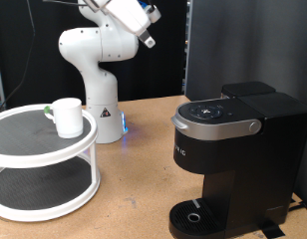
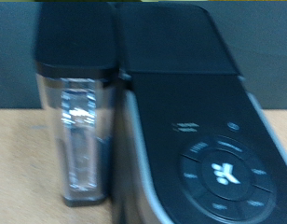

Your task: Make a cup of coffee with the keurig machine

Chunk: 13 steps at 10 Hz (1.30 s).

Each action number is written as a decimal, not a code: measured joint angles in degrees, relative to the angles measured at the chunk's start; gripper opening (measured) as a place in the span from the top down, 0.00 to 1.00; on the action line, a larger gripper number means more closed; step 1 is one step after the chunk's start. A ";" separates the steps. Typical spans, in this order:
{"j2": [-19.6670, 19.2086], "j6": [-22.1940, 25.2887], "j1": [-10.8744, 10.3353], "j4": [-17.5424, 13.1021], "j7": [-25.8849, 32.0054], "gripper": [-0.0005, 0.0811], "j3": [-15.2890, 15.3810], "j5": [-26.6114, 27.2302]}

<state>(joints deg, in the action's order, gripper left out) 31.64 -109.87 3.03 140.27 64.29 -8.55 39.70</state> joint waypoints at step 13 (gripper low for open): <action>8.17 21.81 6.54 1.87 1.11 0.99 -11.28 -9.59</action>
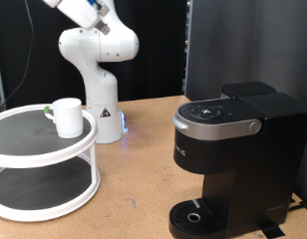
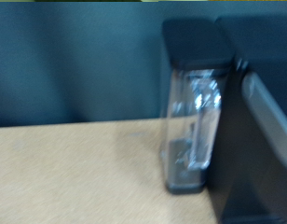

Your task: Make a cup of coffee with the keurig machine

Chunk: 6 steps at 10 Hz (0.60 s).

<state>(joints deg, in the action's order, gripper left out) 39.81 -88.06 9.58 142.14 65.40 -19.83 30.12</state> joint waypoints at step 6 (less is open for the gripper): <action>0.40 6.10 0.92 -0.27 3.27 0.99 -4.10 -2.25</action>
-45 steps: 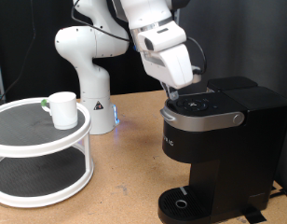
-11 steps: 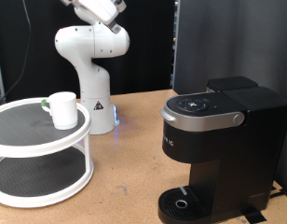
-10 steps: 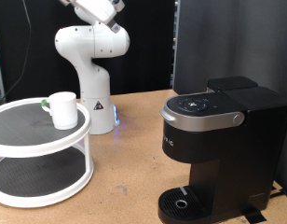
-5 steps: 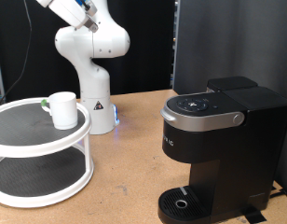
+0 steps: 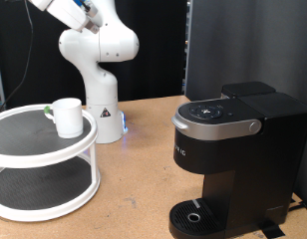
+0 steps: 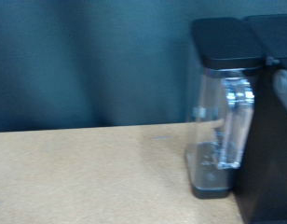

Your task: Make a cup of coffee with the keurig machine

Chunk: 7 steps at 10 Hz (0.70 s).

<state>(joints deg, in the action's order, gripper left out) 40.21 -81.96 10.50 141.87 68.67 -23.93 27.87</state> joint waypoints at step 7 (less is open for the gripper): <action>3.52 -5.80 5.24 3.70 -0.04 0.99 -2.86 2.98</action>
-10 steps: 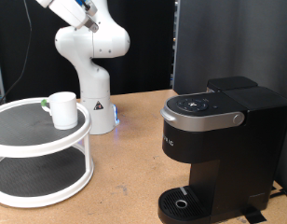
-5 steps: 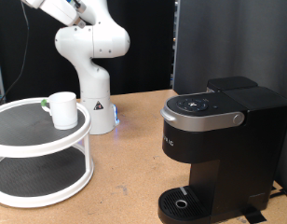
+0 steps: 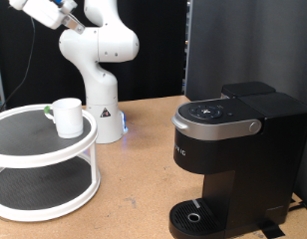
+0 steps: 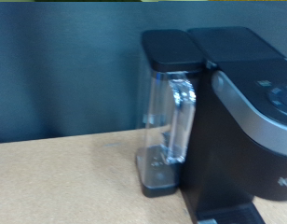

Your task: Make a cup of coffee with the keurig machine

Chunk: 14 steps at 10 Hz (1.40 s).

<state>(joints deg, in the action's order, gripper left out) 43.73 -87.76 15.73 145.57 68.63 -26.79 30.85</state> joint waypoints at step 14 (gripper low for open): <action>-0.87 -0.79 6.58 0.06 -1.16 0.99 -6.63 -4.92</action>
<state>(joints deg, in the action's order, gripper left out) 42.86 -88.55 22.32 145.63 67.47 -33.42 25.93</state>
